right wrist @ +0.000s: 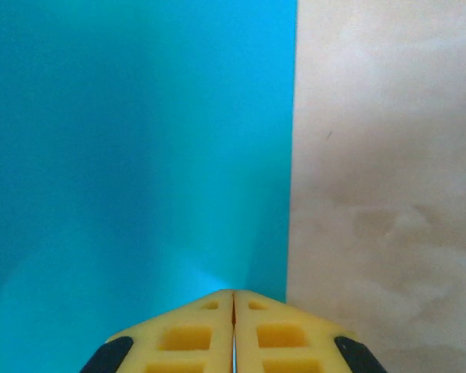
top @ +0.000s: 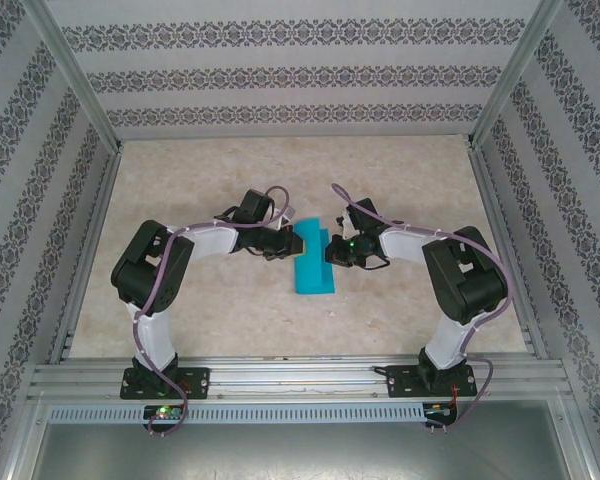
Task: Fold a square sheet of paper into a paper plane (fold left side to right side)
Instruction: First fold in half a square sheet of paper at the center of the table.
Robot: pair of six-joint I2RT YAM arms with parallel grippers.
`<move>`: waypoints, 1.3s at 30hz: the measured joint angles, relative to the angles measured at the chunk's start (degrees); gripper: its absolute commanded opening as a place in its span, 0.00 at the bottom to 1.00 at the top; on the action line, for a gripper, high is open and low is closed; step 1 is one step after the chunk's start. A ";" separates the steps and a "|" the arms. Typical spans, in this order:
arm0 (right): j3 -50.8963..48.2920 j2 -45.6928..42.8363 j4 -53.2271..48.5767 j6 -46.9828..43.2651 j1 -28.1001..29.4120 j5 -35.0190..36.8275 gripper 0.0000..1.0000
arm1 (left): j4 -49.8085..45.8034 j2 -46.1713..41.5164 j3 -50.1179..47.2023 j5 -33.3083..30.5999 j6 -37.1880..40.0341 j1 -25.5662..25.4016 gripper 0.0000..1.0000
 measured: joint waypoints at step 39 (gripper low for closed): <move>-5.84 -1.36 17.64 8.11 -0.48 -11.50 0.00 | -2.16 -2.16 0.00 -3.91 0.35 -0.33 0.35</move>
